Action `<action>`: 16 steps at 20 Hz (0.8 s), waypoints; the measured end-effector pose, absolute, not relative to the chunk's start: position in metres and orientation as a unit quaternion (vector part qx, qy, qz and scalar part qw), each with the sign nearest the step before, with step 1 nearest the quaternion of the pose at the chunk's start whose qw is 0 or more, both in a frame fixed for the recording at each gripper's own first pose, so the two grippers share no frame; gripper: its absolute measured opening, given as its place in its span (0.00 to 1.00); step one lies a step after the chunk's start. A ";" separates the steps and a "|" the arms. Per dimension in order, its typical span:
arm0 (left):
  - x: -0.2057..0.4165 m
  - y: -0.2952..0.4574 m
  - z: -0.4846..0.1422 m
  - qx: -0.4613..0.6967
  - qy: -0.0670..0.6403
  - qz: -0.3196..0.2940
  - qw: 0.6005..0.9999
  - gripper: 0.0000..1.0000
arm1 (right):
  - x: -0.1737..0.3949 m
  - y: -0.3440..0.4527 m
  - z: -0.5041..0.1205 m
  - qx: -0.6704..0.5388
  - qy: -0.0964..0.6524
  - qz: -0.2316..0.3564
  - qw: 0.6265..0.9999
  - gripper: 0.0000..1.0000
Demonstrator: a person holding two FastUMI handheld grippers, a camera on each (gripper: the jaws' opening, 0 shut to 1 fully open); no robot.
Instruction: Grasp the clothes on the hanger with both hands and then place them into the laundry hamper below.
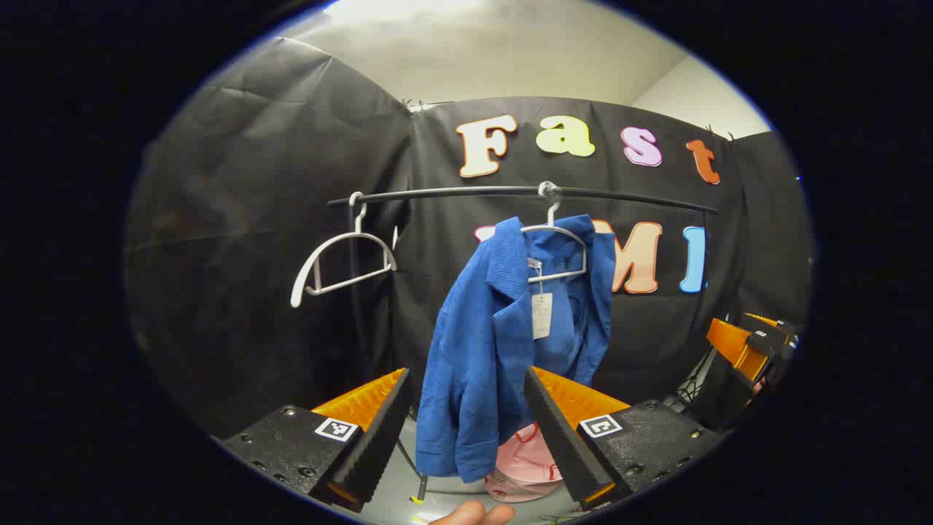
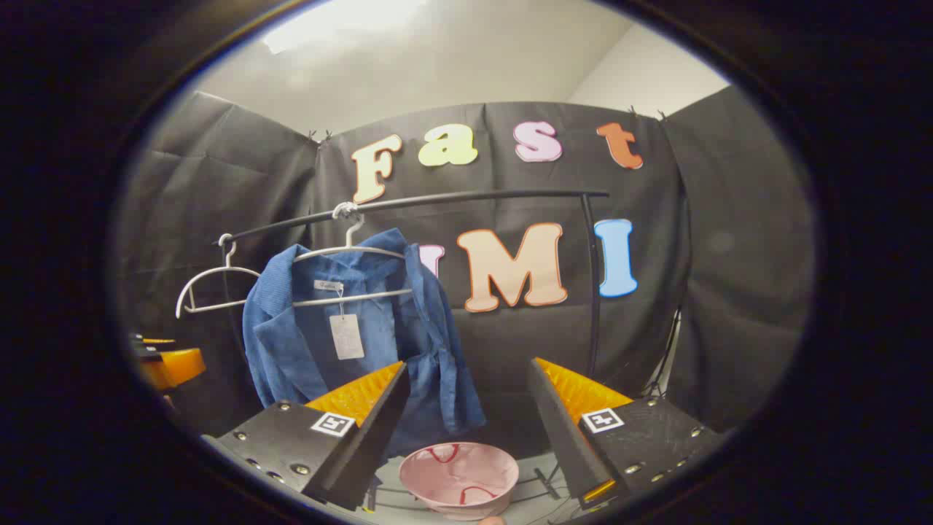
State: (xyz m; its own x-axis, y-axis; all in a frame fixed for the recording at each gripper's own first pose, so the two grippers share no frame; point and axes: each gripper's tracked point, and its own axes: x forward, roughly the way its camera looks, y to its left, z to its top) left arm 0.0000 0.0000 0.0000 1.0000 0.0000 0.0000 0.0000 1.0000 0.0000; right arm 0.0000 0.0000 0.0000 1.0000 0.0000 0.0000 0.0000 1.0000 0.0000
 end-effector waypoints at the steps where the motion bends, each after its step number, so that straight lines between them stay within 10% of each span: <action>1: 0.002 -0.004 0.002 0.003 0.002 -0.009 1.000 0.96 | -0.007 -0.002 0.005 -0.007 -0.006 -0.005 1.000 0.96; 16: 0.014 -0.078 0.014 0.021 0.004 -0.103 0.994 0.96 | -0.068 -0.073 0.025 0.027 -0.015 -0.086 0.996 0.98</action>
State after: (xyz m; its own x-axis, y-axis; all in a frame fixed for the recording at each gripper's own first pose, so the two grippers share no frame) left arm 0.0141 -0.0784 0.0140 0.9787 -0.2047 -0.0122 0.2051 0.9779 0.0409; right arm -0.0677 -0.0730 0.0253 0.9846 -0.1727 0.0260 0.1710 0.9836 0.0572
